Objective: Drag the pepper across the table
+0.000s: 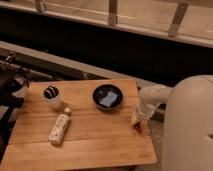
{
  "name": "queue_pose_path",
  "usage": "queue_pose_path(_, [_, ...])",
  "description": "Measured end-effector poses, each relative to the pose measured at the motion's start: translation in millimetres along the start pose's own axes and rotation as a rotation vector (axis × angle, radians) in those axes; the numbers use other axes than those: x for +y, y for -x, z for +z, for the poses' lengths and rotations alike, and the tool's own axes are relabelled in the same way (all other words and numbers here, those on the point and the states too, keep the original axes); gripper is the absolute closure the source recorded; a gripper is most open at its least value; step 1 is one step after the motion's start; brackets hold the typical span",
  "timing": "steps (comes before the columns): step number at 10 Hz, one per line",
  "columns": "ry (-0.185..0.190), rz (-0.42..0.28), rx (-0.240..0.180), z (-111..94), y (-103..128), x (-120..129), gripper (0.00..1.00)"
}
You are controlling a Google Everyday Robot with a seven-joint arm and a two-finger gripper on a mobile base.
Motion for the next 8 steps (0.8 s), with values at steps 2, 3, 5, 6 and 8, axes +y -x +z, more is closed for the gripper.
queue_pose_path(2, [-0.001, -0.007, 0.008, 0.3, -1.9, -0.6, 1.00])
queue_pose_path(3, [-0.001, -0.009, 0.011, 0.4, -4.9, 1.7, 1.00])
queue_pose_path(5, [-0.001, -0.010, 0.003, 0.0, -3.0, 1.9, 1.00])
queue_pose_path(6, [0.000, -0.012, 0.001, -0.5, -2.1, 1.4, 1.00])
queue_pose_path(8, [-0.001, -0.015, 0.005, 0.0, -4.6, 1.9, 1.00])
